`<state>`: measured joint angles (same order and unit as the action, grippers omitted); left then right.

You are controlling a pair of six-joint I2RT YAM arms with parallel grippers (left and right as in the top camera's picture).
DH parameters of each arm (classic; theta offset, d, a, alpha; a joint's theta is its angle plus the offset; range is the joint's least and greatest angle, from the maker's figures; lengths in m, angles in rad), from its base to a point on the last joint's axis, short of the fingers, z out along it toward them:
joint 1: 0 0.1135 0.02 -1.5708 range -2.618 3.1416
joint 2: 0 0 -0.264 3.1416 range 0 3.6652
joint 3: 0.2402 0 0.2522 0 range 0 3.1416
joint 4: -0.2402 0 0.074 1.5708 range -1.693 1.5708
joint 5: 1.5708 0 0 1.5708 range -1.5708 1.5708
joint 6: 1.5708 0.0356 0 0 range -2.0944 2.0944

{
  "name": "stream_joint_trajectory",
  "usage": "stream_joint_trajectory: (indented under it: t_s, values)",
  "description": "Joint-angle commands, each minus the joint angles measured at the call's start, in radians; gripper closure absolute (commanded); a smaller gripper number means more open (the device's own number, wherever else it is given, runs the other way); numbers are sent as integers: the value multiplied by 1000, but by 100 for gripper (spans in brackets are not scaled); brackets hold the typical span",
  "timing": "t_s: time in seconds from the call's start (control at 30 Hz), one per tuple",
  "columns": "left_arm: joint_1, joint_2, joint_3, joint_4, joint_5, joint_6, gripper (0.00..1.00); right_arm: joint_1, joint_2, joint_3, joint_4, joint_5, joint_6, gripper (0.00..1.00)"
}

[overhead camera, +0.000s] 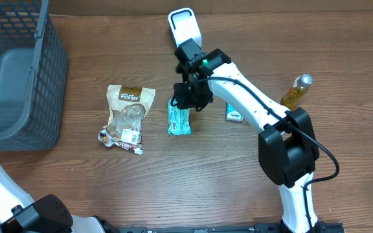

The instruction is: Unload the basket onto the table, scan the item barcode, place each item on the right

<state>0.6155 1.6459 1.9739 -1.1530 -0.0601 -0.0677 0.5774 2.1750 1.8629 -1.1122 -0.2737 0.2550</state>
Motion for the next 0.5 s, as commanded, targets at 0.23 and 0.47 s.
stream_joint_trajectory:
  t_s: [0.23,0.47]
  values:
    - [-1,5,18,1,6,19,0,-60,-5,-117,71,-403,-238,96]
    - [-1,5,18,1,6,19,0,-120,-5,-242,188,-599,-309,96]
